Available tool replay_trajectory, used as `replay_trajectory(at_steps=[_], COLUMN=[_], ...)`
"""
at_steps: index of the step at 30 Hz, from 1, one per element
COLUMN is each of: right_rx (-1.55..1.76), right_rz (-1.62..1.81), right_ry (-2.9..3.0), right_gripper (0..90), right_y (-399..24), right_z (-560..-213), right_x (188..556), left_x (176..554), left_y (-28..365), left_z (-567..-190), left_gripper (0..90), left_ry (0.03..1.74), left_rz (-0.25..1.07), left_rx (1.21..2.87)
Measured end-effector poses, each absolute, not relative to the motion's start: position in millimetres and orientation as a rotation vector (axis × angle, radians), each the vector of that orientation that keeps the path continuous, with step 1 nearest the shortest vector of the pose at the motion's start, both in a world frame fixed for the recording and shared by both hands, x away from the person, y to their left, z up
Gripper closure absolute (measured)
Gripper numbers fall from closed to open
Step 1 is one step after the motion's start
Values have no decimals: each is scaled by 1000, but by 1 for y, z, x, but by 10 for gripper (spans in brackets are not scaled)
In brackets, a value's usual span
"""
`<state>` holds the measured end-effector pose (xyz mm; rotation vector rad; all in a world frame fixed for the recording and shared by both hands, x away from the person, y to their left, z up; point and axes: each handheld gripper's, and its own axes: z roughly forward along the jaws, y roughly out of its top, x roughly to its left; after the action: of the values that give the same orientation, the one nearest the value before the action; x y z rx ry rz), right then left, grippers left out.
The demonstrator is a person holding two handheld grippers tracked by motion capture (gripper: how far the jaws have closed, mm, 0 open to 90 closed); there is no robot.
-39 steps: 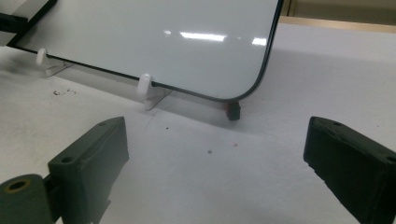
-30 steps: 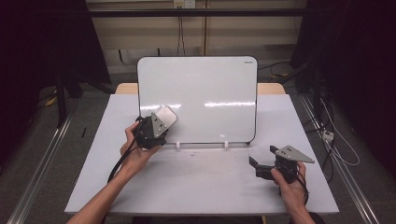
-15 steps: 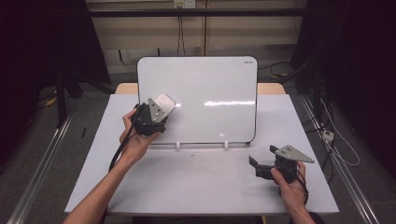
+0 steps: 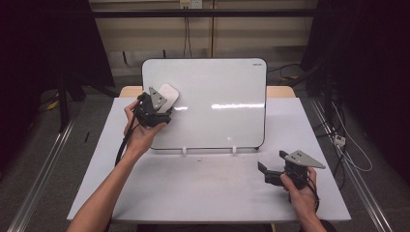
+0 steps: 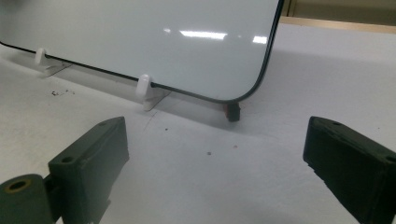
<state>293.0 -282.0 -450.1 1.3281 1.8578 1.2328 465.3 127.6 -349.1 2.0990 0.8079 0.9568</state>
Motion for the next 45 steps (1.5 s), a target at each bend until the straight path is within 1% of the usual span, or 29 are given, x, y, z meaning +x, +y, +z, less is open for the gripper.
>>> replay_trajectory(at_steps=[4, 7, 10, 15, 20, 27, 45], right_rx=[1332, 1333, 1341, 1336, 1337, 1327, 1336], right_rz=[1234, 1238, 1240, 1239, 1244, 1247, 1235], right_ry=[1856, 1856, 1858, 1862, 1856, 1859, 1859], right_gripper=[68, 67, 67, 68, 67, 67, 70], right_y=[-282, -281, -280, -279, -280, -280, -279], right_z=[-450, -449, -450, -450, -450, -449, -451], right_x=[293, 294, 295, 296, 295, 293, 298], left_x=[467, 467, 466, 452, 448, 439, 416], left_y=[133, 136, 137, 143, 156, 167, 165], left_z=[-347, -346, -345, -328, -323, -332, -353], left_gripper=[313, 313, 313, 313, 313, 313, 312], left_ry=[825, 830, 820, 782, 830, 879, 853], left_rz=[897, 875, 866, 869, 879, 883, 859], left_rx=[2071, 2063, 2058, 1980, 1940, 1934, 1997])
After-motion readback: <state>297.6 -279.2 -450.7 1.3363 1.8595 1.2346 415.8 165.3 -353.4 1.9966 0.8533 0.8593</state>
